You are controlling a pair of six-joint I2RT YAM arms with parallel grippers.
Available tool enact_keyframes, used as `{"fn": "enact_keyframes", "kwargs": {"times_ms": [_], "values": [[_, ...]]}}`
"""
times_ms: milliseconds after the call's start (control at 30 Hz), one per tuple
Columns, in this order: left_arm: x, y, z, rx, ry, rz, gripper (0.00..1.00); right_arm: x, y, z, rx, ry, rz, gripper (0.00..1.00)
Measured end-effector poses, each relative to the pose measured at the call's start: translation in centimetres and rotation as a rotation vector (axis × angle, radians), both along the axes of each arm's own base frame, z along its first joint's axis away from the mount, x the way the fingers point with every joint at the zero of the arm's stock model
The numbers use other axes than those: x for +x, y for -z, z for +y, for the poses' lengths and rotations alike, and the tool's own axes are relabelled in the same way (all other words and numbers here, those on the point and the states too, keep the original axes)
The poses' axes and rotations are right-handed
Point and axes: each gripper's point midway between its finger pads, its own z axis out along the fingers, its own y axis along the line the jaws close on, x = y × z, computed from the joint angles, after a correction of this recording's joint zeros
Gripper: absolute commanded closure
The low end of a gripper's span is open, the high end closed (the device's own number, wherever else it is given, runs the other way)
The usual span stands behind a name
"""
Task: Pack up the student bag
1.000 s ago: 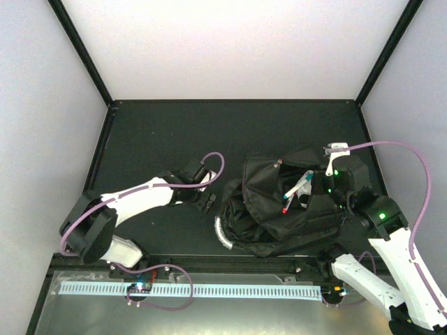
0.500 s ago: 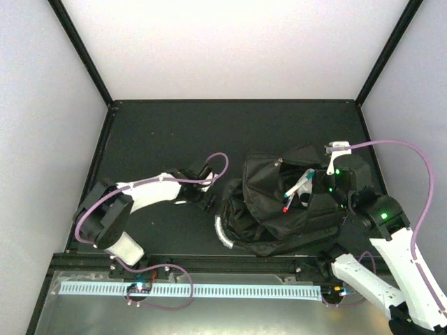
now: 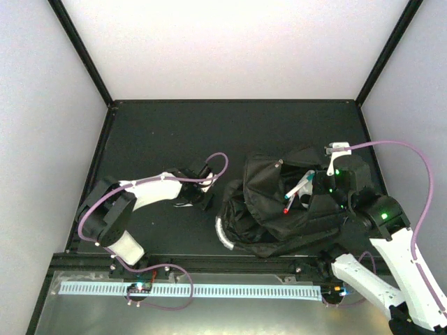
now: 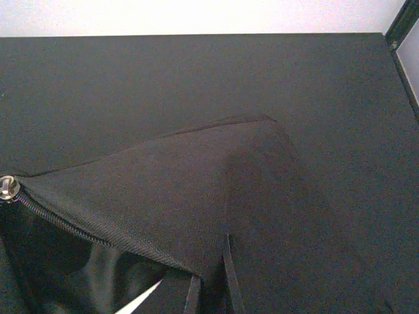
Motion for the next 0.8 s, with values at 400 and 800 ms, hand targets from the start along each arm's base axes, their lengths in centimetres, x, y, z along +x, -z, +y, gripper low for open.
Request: {"fn": "enact_keyframes", "kwargs": {"times_ms": [400, 800], "values": [[0.0, 0.24, 0.27, 0.067, -0.045, -0.035, 0.45, -0.12, -0.11, -0.09, 0.001, 0.001, -0.003, 0.94], [0.7, 0.48, 0.39, 0.135, -0.119, -0.067, 0.72, -0.21, -0.22, -0.19, 0.002, 0.003, -0.009, 0.94]]}}
